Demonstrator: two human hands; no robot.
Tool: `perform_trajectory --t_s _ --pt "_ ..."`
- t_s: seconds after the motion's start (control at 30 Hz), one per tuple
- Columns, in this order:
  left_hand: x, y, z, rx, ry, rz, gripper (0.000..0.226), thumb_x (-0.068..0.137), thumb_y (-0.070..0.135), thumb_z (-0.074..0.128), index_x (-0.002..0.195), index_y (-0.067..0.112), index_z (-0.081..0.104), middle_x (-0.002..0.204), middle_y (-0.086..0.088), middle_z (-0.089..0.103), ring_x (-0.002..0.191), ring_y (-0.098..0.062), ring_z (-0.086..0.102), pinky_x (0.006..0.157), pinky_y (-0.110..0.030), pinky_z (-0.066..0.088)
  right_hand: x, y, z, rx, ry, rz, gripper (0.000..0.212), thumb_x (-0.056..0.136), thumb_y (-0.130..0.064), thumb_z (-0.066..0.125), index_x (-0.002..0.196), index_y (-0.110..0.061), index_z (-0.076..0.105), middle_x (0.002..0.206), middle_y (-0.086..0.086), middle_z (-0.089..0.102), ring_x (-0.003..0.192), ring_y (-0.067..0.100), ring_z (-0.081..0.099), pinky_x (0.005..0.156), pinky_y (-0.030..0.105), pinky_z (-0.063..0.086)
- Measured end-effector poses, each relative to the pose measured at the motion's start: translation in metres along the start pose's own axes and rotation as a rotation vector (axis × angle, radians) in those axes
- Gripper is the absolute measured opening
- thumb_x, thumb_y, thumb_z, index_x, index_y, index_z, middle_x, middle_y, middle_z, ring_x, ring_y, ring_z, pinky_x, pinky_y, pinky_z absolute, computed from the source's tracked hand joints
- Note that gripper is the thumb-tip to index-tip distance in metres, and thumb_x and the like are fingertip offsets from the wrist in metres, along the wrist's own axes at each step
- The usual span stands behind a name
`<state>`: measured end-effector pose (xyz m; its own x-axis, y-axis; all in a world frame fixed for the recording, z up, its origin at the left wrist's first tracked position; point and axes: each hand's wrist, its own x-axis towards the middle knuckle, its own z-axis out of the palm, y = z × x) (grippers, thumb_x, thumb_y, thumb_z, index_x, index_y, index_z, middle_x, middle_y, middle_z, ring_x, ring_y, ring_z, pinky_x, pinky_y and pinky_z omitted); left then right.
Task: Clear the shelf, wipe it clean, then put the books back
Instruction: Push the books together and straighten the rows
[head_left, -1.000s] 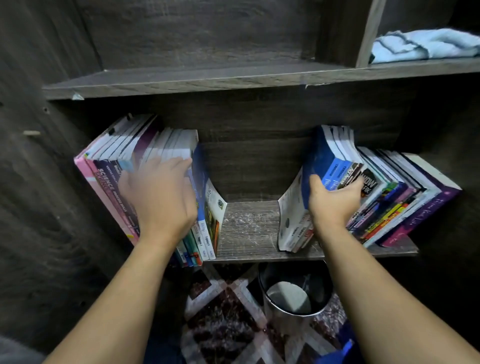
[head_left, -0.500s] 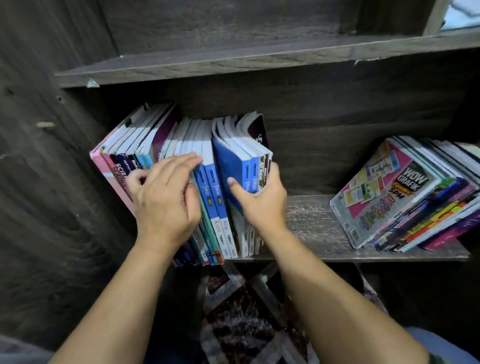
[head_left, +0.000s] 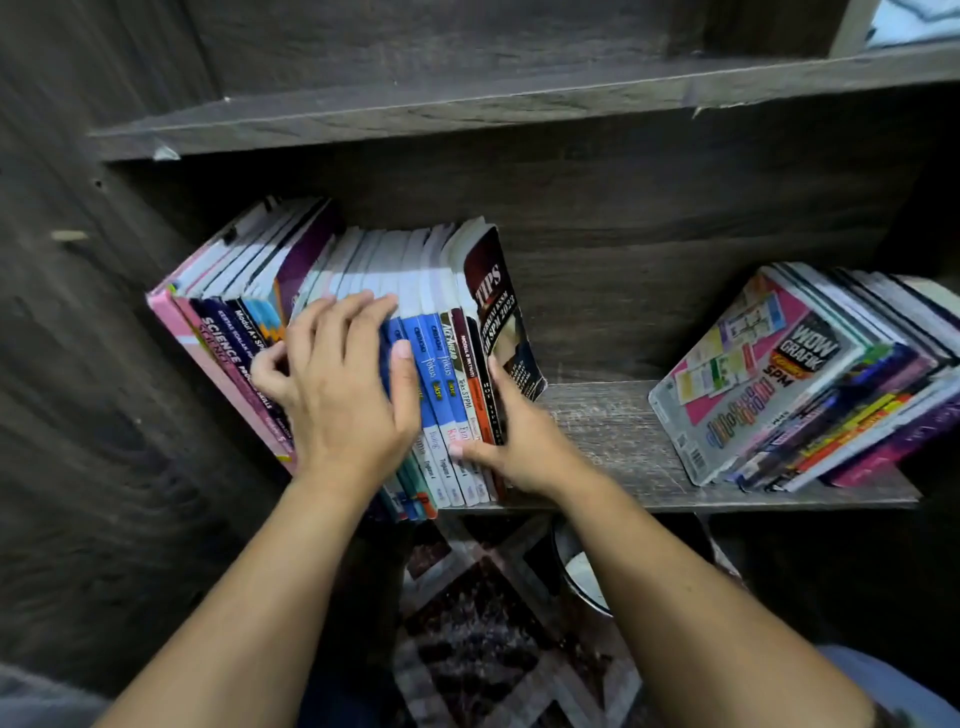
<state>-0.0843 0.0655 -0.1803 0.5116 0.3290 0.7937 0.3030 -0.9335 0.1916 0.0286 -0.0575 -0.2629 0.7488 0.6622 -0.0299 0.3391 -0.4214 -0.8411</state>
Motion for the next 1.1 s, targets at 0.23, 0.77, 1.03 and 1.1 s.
perform_trajectory --t_s 0.23,0.77,1.03,1.1 --pt "-0.002 0.035 0.013 0.075 -0.117 0.075 0.049 0.087 0.039 0.052 0.131 0.015 0.050 0.136 -0.004 0.050 0.130 -0.024 0.041 0.106 -0.050 0.017 -0.022 0.000 -0.055 -0.457 0.203 -0.069 0.067 0.083 -0.043 0.069 0.142 -0.027 0.044 0.138 0.004 0.049 0.126 0.026 0.049 0.105 0.039 0.042" --pt "0.000 0.069 0.028 0.179 -0.134 -0.151 0.055 0.081 0.035 0.055 0.128 0.009 0.045 0.134 -0.011 0.045 0.131 -0.032 0.034 0.113 -0.062 0.000 -0.082 0.058 -0.187 -0.733 0.820 0.537 0.095 0.083 -0.052 0.064 0.153 -0.013 0.012 0.159 0.019 0.012 0.148 0.036 0.000 0.119 0.052 0.000" --pt "-0.001 0.065 0.029 0.157 -0.117 -0.133 0.053 0.083 0.034 0.056 0.128 0.009 0.045 0.133 -0.011 0.046 0.130 -0.032 0.035 0.113 -0.062 -0.001 -0.071 0.058 -0.180 -0.849 0.913 0.496 0.087 0.080 -0.048 0.068 0.146 -0.007 0.028 0.149 0.019 0.033 0.143 0.036 0.021 0.118 0.052 0.005" --pt "-0.001 0.065 0.029 0.153 -0.115 -0.128 0.052 0.083 0.034 0.056 0.128 0.009 0.045 0.133 -0.011 0.046 0.130 -0.032 0.035 0.113 -0.062 -0.001 -0.069 0.057 -0.175 -0.840 0.931 0.458 0.084 0.081 -0.045 0.068 0.144 -0.005 0.029 0.148 0.021 0.033 0.142 0.036 0.022 0.118 0.050 0.007"
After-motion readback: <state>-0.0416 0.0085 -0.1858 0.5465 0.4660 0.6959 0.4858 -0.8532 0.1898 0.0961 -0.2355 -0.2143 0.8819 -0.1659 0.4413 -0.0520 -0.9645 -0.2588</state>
